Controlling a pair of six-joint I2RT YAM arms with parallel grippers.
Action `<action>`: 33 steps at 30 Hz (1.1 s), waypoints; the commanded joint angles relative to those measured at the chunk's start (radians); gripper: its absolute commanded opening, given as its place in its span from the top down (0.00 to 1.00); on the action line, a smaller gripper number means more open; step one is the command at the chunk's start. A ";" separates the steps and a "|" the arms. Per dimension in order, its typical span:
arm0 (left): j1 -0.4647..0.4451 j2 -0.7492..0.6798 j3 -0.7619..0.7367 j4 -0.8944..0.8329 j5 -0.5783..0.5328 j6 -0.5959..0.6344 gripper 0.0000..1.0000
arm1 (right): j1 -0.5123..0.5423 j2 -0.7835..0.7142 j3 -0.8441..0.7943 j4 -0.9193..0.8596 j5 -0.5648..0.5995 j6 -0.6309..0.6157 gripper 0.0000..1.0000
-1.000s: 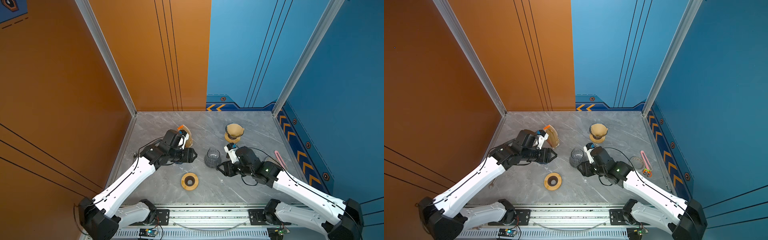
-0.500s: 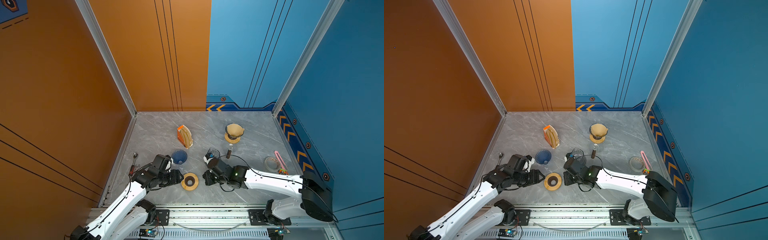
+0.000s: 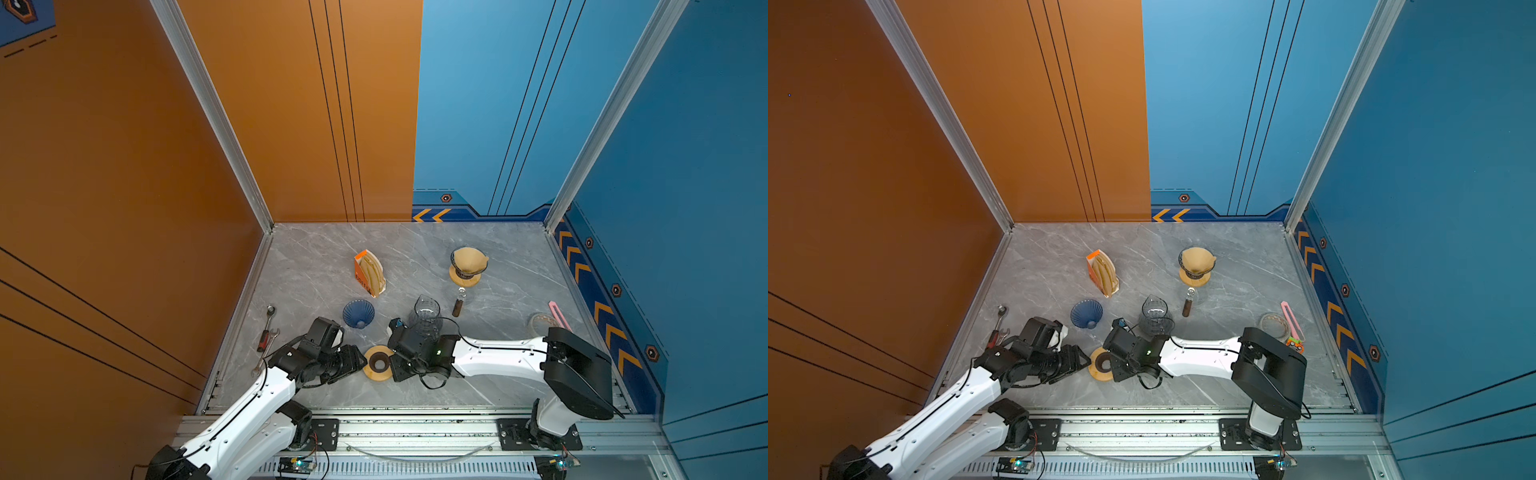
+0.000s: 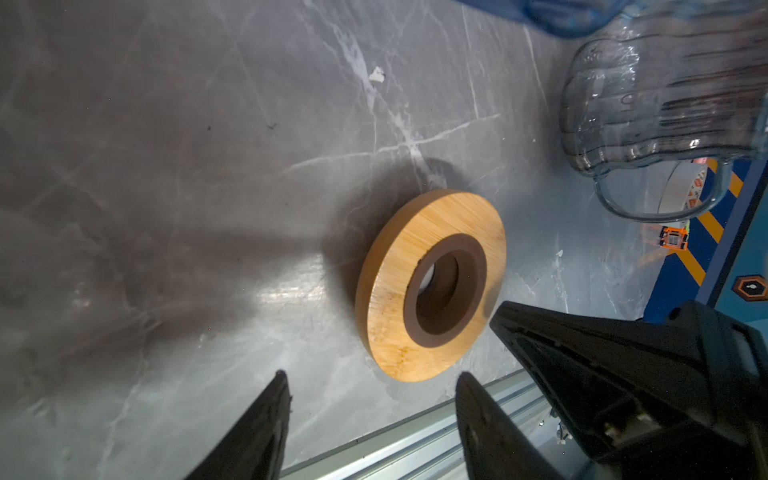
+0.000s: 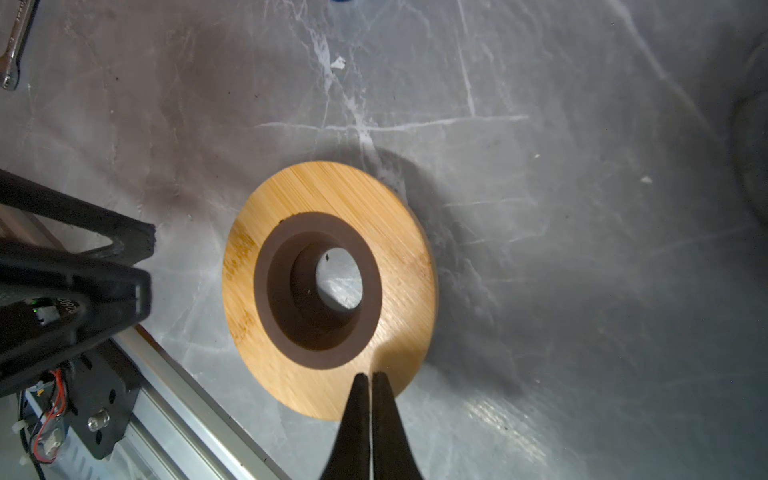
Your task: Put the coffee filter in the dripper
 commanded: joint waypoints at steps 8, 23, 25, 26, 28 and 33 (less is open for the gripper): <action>0.010 0.051 -0.041 0.110 0.044 -0.017 0.36 | 0.011 0.052 0.064 -0.087 0.096 -0.003 1.00; -0.004 0.180 -0.059 0.291 0.128 -0.016 0.37 | 0.013 0.081 0.071 -0.129 0.141 -0.015 1.00; -0.006 0.189 -0.066 0.322 0.142 -0.031 0.37 | 0.011 0.084 0.071 -0.126 0.141 -0.012 1.00; -0.008 0.189 -0.067 0.338 0.149 -0.040 0.38 | 0.013 0.085 0.069 -0.124 0.139 -0.011 1.00; -0.009 0.187 -0.068 0.355 0.157 -0.047 0.40 | 0.012 0.085 0.066 -0.118 0.139 -0.010 1.00; -0.011 0.176 -0.093 0.450 0.199 -0.089 0.46 | 0.011 0.084 0.054 -0.099 0.141 0.000 1.00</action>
